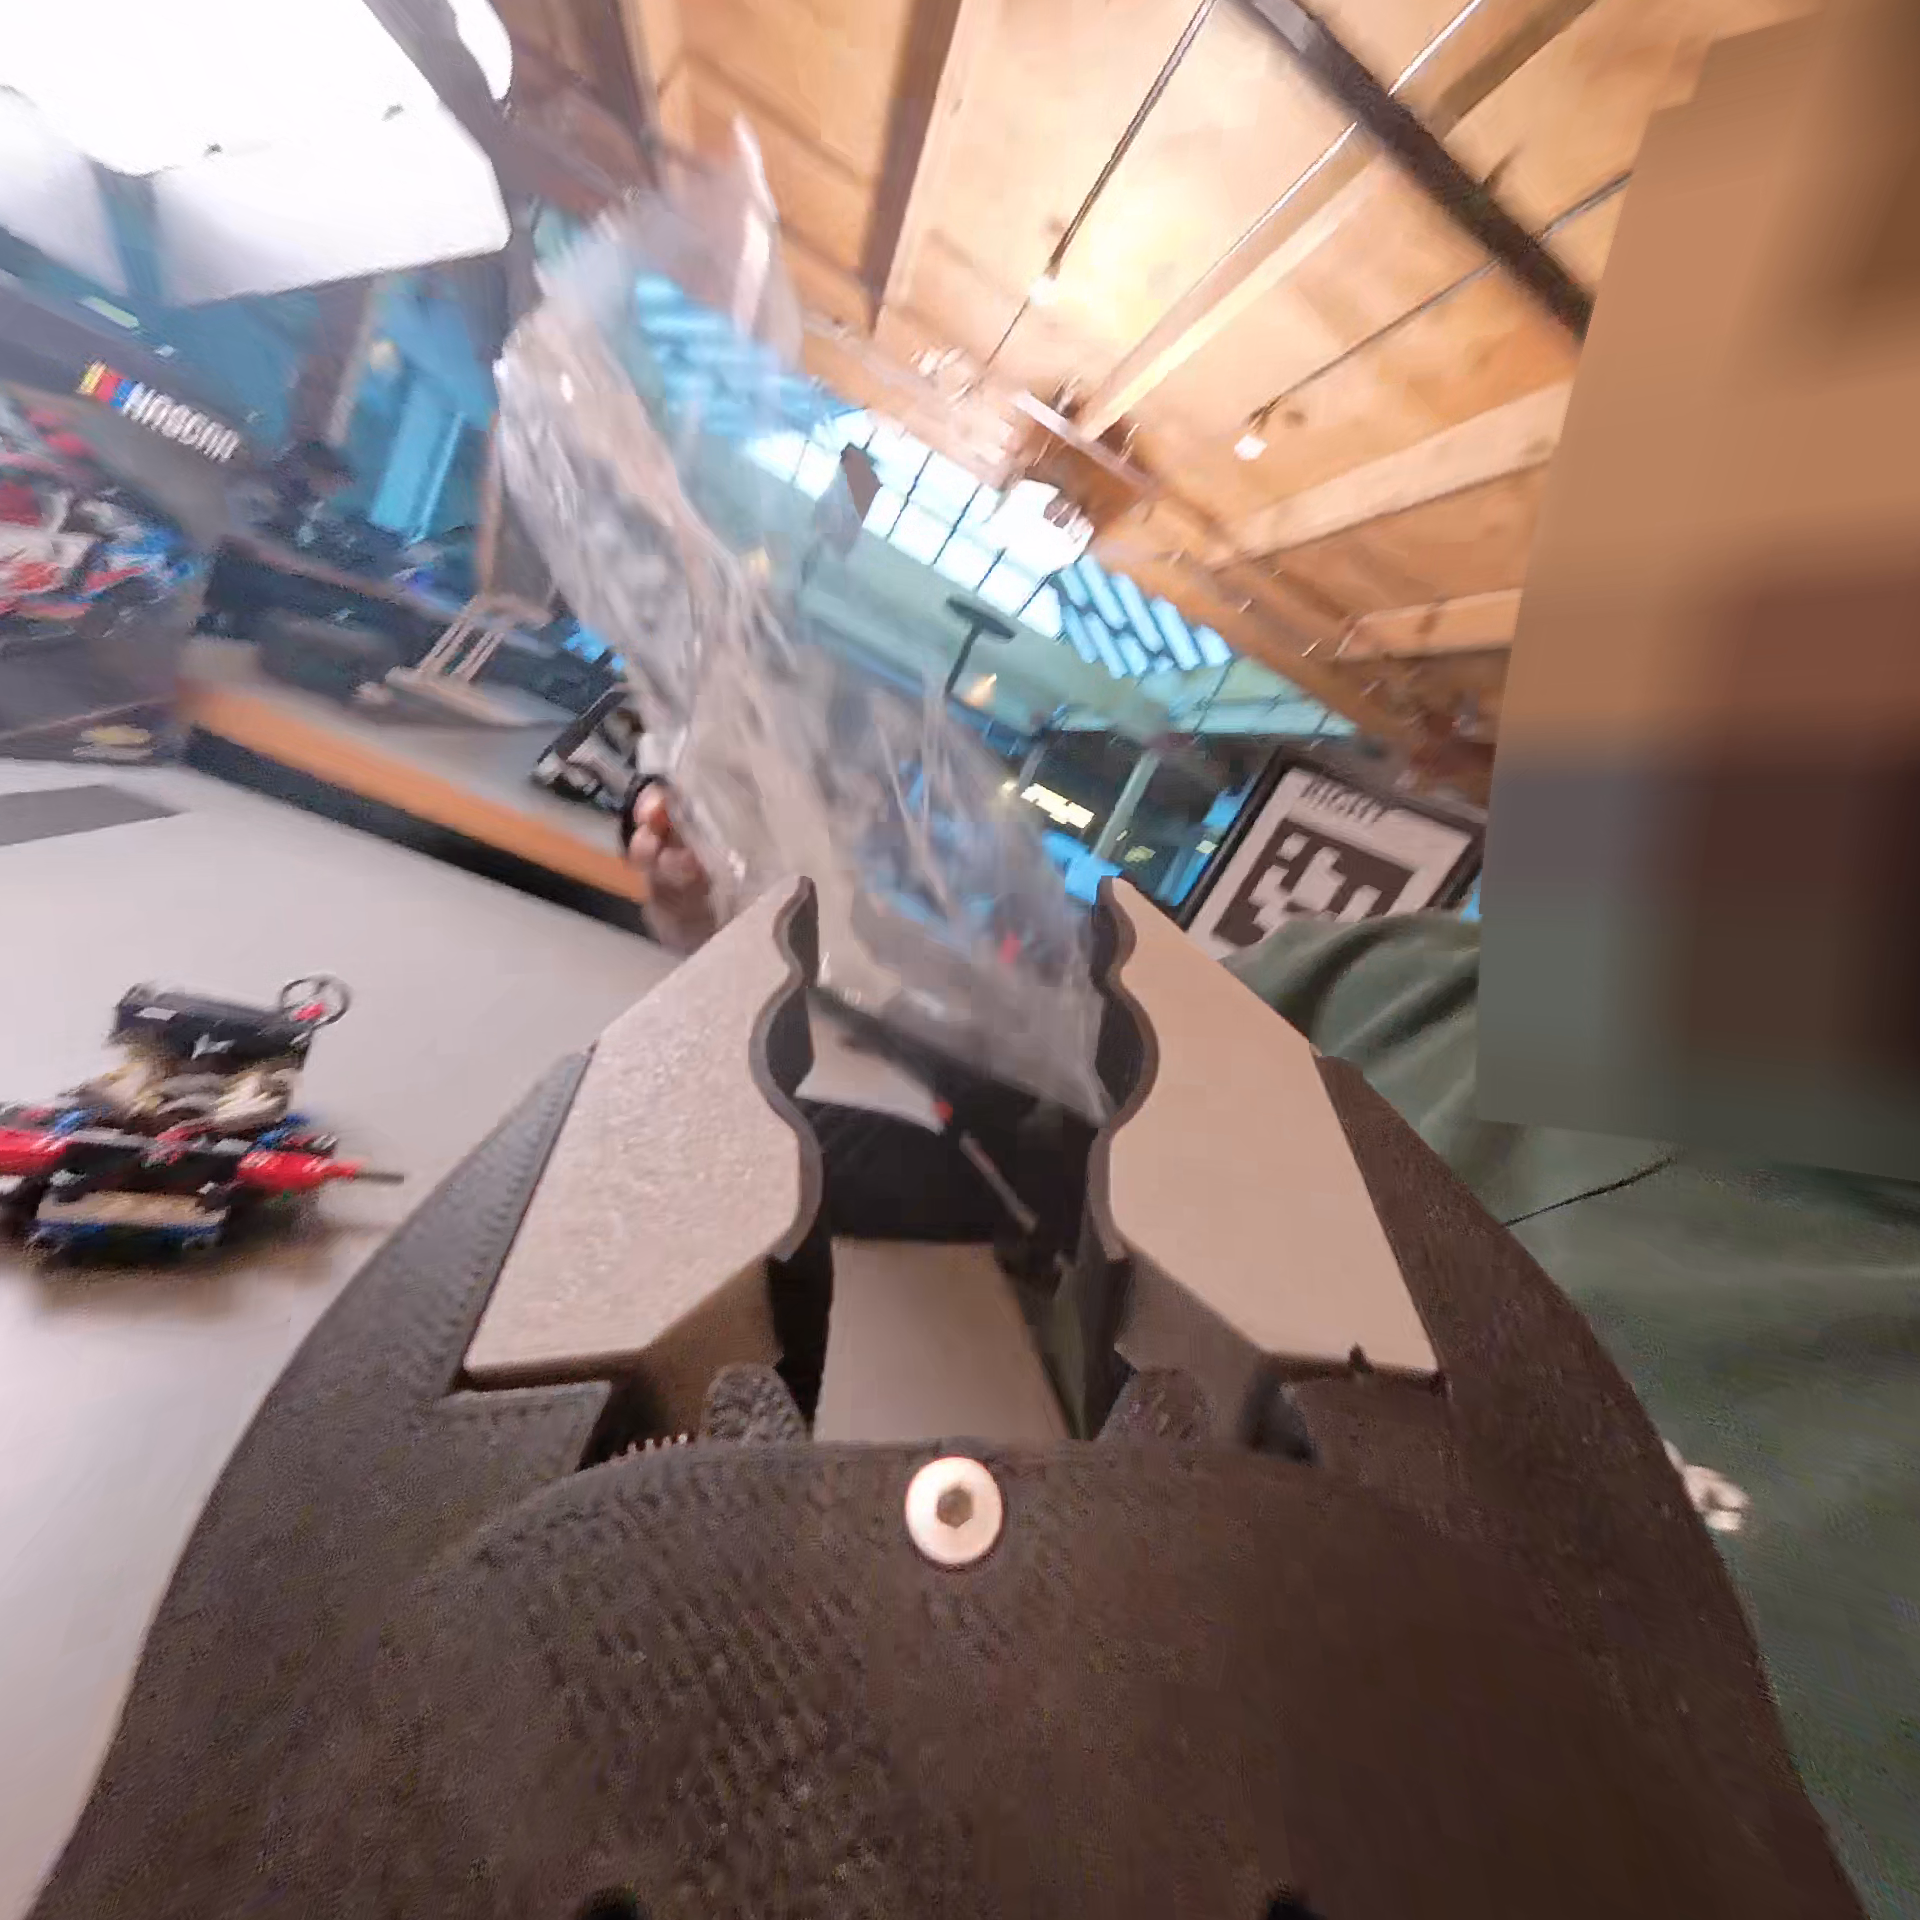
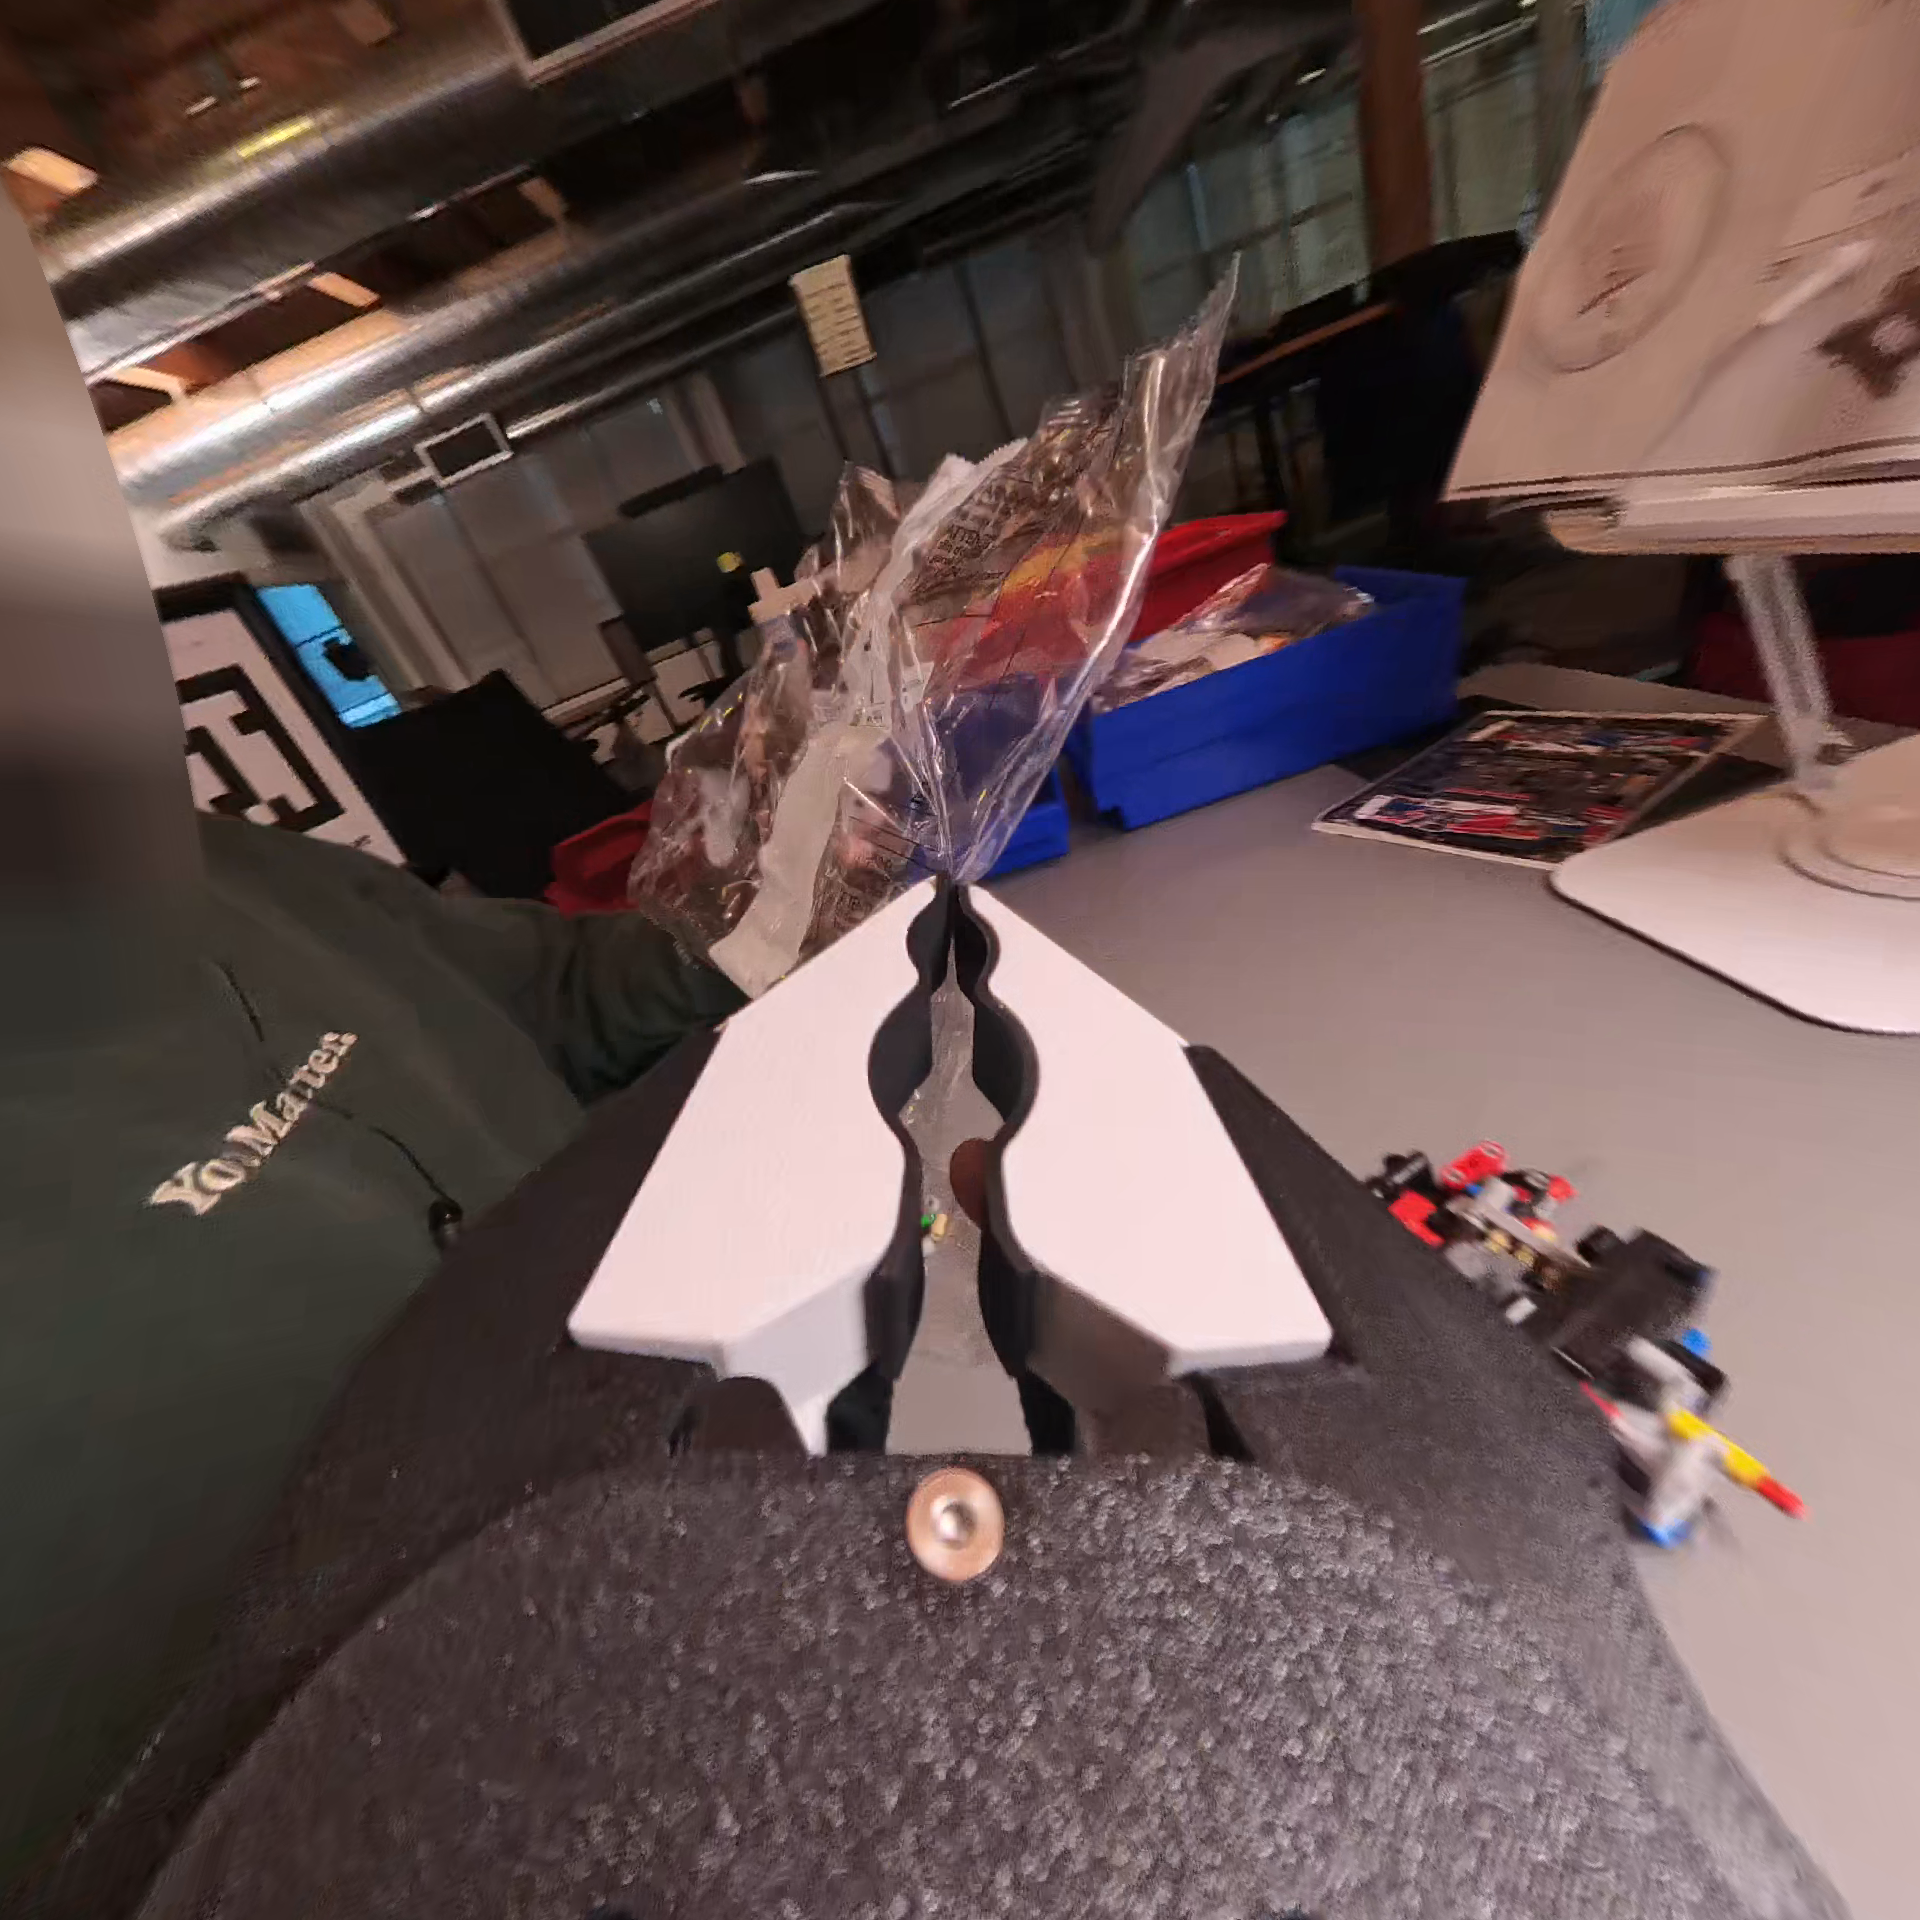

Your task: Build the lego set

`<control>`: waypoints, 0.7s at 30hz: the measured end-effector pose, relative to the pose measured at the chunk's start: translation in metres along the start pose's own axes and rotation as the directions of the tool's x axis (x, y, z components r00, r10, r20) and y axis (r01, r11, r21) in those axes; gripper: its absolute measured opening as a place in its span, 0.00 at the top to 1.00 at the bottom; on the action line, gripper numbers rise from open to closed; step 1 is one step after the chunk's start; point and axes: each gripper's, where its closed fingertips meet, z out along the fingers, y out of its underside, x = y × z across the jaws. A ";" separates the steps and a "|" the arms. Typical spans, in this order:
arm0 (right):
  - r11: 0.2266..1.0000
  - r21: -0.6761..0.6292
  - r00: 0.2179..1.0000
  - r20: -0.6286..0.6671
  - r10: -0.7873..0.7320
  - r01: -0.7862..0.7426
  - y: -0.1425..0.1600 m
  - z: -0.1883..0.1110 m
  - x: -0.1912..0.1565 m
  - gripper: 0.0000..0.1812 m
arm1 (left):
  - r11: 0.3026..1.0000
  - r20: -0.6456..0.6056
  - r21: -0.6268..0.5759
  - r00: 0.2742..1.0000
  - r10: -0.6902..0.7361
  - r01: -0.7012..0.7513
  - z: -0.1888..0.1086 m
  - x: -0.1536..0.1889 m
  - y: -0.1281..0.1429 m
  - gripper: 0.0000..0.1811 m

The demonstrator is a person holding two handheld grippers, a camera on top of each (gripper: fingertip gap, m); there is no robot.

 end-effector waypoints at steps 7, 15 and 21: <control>0.998 -0.061 0.987 0.160 0.010 0.000 0.020 0.058 -0.007 1.00 | 0.995 0.014 0.076 0.998 0.067 -0.068 -0.030 0.024 -0.022 0.91; 0.977 -0.170 0.891 -0.414 -0.186 0.126 0.009 0.079 0.080 0.82 | 0.957 0.489 -0.019 0.832 0.261 -0.289 -0.059 -0.019 -0.035 0.95; 0.906 -0.268 0.879 -0.267 -0.396 0.327 0.010 0.146 0.005 0.80 | 0.827 0.662 -0.339 0.511 0.548 -0.448 -0.069 -0.048 -0.026 0.94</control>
